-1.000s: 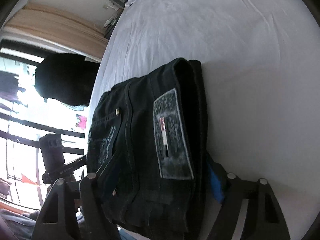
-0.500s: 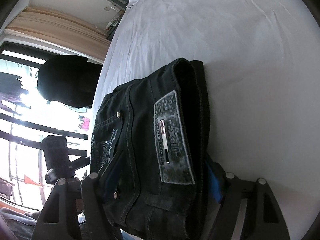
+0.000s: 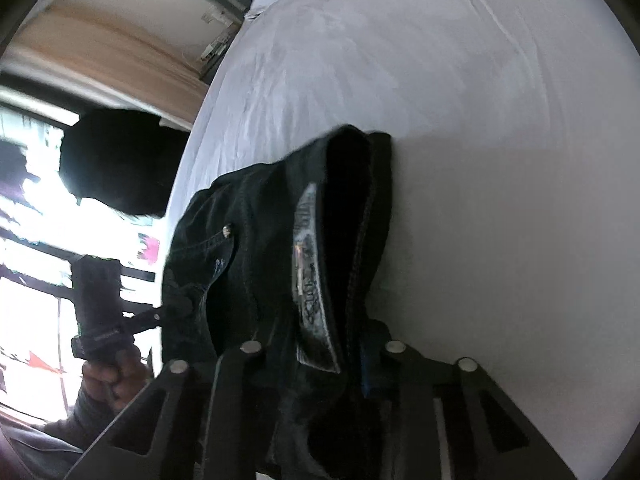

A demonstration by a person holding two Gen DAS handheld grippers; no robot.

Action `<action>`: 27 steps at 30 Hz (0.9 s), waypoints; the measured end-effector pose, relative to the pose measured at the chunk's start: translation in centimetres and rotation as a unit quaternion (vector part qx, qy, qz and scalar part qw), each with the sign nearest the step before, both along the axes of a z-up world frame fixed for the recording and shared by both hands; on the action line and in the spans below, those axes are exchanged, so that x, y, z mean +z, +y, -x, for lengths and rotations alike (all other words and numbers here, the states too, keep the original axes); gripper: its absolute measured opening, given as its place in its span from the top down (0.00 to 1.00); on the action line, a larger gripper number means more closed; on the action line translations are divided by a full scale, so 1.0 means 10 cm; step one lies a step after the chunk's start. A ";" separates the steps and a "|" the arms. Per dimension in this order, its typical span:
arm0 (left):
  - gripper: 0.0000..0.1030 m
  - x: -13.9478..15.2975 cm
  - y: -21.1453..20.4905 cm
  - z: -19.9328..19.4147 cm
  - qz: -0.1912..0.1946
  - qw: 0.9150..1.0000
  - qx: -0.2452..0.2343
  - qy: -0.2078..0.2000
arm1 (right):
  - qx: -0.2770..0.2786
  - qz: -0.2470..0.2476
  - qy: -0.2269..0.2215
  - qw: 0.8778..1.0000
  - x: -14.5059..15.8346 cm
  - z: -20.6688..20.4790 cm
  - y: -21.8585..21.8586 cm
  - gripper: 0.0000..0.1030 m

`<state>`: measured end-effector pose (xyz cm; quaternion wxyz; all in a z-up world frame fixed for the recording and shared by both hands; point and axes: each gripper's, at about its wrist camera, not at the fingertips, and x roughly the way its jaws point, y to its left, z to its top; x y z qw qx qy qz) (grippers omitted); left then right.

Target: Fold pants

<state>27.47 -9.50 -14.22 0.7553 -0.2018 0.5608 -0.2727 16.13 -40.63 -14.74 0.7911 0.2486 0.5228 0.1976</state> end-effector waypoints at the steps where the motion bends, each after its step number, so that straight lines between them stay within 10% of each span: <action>1: 0.81 0.07 -0.01 0.01 -0.006 1.000 0.000 -0.009 | 0.004 0.013 -0.008 1.000 0.07 0.01 0.05 0.79; 16: 0.82 0.99 0.70 -0.91 -0.074 0.988 0.040 -0.126 | 0.064 0.041 -0.103 0.992 0.88 -1.12 0.86 0.81; 27: 0.76 0.22 1.02 -1.83 -0.099 0.989 0.061 -0.087 | 0.060 0.024 -0.031 0.997 0.15 -2.24 1.01 0.75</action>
